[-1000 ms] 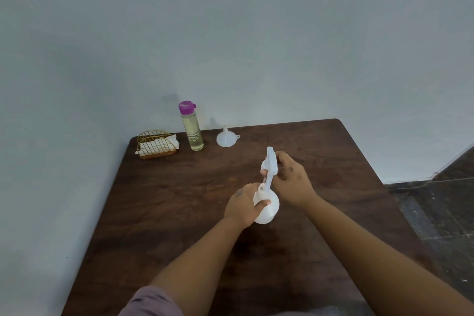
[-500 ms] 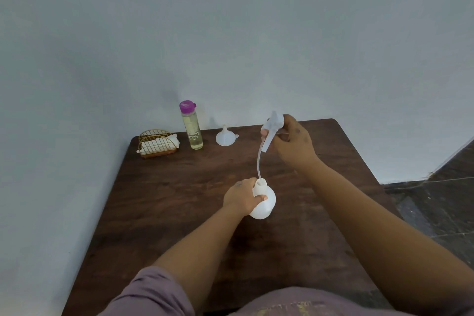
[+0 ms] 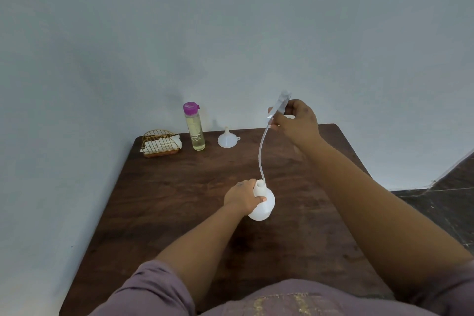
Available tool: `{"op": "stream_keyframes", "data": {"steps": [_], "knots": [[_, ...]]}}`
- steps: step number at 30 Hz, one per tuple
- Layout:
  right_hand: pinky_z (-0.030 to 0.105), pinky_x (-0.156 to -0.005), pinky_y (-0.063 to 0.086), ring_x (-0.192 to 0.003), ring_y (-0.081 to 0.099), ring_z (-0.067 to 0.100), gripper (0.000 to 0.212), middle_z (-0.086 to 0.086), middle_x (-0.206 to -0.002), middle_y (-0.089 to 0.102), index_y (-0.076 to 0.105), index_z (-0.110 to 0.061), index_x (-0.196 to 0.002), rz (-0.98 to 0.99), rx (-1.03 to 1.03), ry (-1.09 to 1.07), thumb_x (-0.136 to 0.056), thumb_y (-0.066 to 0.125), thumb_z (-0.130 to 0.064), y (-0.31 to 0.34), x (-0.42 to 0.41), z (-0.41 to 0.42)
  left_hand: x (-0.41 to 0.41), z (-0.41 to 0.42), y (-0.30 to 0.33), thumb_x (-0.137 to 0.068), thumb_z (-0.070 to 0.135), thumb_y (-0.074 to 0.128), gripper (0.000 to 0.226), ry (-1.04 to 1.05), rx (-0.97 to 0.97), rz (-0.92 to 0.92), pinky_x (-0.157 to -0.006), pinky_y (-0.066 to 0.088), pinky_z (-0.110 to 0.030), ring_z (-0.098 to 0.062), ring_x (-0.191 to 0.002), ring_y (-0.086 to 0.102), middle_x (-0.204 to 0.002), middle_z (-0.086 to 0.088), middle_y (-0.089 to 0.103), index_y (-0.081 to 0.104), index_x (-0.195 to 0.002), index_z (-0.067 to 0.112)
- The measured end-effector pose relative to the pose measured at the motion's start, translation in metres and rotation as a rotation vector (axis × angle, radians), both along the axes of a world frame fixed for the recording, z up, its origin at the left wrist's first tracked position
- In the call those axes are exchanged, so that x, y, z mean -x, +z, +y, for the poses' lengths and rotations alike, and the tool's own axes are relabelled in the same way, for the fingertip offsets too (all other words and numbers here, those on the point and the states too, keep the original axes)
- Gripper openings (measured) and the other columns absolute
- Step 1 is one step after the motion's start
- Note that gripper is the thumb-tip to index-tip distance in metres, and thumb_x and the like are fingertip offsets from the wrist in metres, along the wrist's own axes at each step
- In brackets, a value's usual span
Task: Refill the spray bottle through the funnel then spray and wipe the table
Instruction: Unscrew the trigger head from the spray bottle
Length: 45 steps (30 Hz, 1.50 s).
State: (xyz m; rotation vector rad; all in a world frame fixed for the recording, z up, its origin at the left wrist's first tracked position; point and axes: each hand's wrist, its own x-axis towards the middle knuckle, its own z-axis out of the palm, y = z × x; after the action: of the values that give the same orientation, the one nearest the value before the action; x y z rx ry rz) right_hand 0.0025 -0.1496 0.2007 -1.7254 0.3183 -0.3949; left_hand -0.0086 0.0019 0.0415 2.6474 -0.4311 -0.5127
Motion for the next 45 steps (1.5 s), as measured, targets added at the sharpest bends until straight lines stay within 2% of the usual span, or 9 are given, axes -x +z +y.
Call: {"op": "stream_keyframes", "data": {"steps": [2, 7, 16, 22, 26, 36, 39, 41, 45], "knots": [[0.04, -0.081, 0.06, -0.077, 0.073, 0.02, 0.041, 0.014, -0.098, 0.068, 0.058, -0.001, -0.107, 0.056, -0.169, 0.012, -0.079, 0.075, -0.026, 0.002, -0.012, -0.005, 0.001, 0.0, 0.001, -0.091, 0.047, 0.059, 0.056, 0.002, -0.003, 0.002, -0.098, 0.047, -0.04, -0.023, -0.127, 0.048, -0.138, -0.001, 0.053, 0.044, -0.139, 0.023], [0.034, -0.072, 0.06, -0.071, 0.068, 0.025, 0.031, 0.017, -0.094, 0.058, 0.058, 0.007, -0.098, 0.195, -0.372, 0.032, -0.084, 0.073, -0.016, 0.006, -0.029, -0.017, 0.001, -0.001, 0.002, -0.091, 0.048, 0.059, 0.057, 0.002, -0.023, 0.001, -0.099, 0.047, -0.04, -0.023, -0.127, 0.048, -0.139, -0.001, 0.053, 0.043, -0.139, 0.023], [0.034, -0.057, 0.061, -0.076, 0.065, 0.027, 0.043, 0.017, -0.111, 0.057, 0.056, 0.007, -0.116, 0.351, -0.504, 0.06, -0.081, 0.074, -0.011, -0.005, -0.037, -0.038, -0.003, 0.004, 0.003, -0.084, 0.053, 0.064, 0.06, 0.007, -0.014, 0.002, -0.095, 0.049, -0.039, -0.022, -0.123, 0.052, -0.132, 0.0, 0.058, 0.05, -0.135, 0.026], [0.033, -0.055, 0.06, -0.077, 0.065, 0.025, 0.016, 0.014, -0.108, 0.058, 0.057, -0.001, -0.088, 0.372, -0.569, 0.074, -0.084, 0.07, -0.009, -0.003, -0.032, -0.05, -0.005, 0.006, 0.007, -0.081, 0.053, 0.067, 0.06, -0.01, -0.03, -0.003, -0.093, 0.049, -0.037, -0.021, -0.121, 0.053, -0.129, 0.001, 0.06, 0.053, -0.132, 0.025], [0.031, -0.05, 0.059, -0.077, 0.064, 0.022, 0.018, 0.013, -0.096, 0.059, 0.055, -0.001, -0.094, 0.386, -0.629, 0.049, -0.086, 0.068, -0.01, -0.007, -0.023, -0.062, -0.007, 0.007, 0.008, -0.08, 0.05, 0.069, 0.06, -0.016, -0.04, -0.001, -0.094, 0.049, -0.038, -0.021, -0.121, 0.052, -0.129, 0.001, 0.059, 0.052, -0.132, 0.024], [0.04, -0.073, 0.059, -0.093, 0.065, 0.025, 0.006, 0.014, -0.098, 0.061, 0.056, 0.0, -0.094, 0.119, -1.176, -0.073, -0.09, 0.06, -0.003, -0.017, 0.01, -0.098, -0.01, 0.002, 0.022, -0.059, 0.06, 0.083, 0.093, 0.152, 0.233, -0.004, -0.096, 0.047, -0.036, -0.02, -0.125, 0.05, -0.138, 0.003, 0.05, 0.043, -0.135, 0.024], [0.042, -0.075, 0.058, -0.105, 0.063, 0.021, 0.004, 0.013, -0.1, 0.06, 0.056, 0.001, -0.095, -0.059, -1.401, -0.172, -0.091, 0.054, 0.004, -0.035, 0.022, -0.102, -0.008, -0.01, 0.036, -0.062, 0.051, 0.086, 0.062, 0.286, 0.43, -0.114, -0.073, 0.048, -0.022, -0.011, -0.091, 0.055, -0.105, 0.004, 0.054, 0.05, -0.103, 0.021], [0.037, -0.085, 0.055, -0.092, 0.068, 0.019, 0.003, 0.013, -0.095, 0.062, 0.056, 0.003, -0.092, -0.145, -1.504, -0.248, -0.092, 0.053, 0.004, -0.052, 0.033, -0.098, -0.007, -0.018, 0.042, -0.072, 0.044, 0.082, 0.046, 0.326, 0.508, -0.122, -0.065, 0.046, -0.022, -0.011, -0.077, 0.053, -0.091, 0.004, 0.054, 0.049, -0.091, 0.019], [0.026, -0.07, 0.06, -0.085, 0.063, 0.014, 0.003, 0.009, -0.097, 0.061, 0.057, 0.001, -0.094, -0.127, -1.426, -0.474, -0.091, 0.058, 0.0, -0.104, 0.053, -0.084, 0.002, -0.052, 0.039, -0.09, 0.037, 0.067, 0.025, 0.4, 0.756, 0.304, -0.075, 0.054, -0.027, -0.011, -0.073, 0.064, -0.091, -0.002, 0.065, 0.057, -0.089, 0.014]]}}
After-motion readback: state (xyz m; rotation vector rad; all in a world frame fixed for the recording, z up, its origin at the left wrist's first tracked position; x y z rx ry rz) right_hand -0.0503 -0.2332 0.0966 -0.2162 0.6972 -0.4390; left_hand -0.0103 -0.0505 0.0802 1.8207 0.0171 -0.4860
